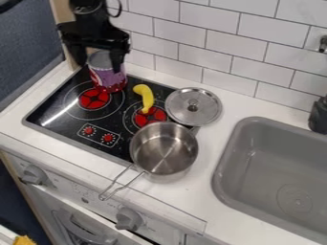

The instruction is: Move the purple can to the bottom of the stove

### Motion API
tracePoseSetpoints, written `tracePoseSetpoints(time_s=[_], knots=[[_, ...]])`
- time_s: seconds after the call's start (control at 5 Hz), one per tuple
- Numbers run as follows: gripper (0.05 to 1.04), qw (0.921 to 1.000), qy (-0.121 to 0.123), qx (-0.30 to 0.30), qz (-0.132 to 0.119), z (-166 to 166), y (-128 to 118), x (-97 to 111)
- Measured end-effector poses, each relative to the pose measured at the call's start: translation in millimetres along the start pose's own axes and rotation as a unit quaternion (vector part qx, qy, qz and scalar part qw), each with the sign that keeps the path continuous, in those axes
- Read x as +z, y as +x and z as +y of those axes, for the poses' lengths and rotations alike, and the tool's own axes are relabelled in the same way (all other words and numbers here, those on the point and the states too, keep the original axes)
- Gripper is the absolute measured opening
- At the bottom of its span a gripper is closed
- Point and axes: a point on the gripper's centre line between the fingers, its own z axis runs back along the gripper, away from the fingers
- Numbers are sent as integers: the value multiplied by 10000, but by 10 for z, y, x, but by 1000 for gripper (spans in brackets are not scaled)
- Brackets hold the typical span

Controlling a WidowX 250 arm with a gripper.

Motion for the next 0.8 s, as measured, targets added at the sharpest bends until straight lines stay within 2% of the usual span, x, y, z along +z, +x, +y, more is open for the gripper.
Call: tracePoseSetpoints(time_s=[0.2,0.4,0.6,0.8], knots=[[1001,9975,-260,-644,-113,-56,269,-109],[1001,9933,-377,-1066,-253,-79,488,-245],[1001,9896,-282,-1343,-435,-76,655,-301],[1001,9869,-378,-1490,-481,-105,776,-392]])
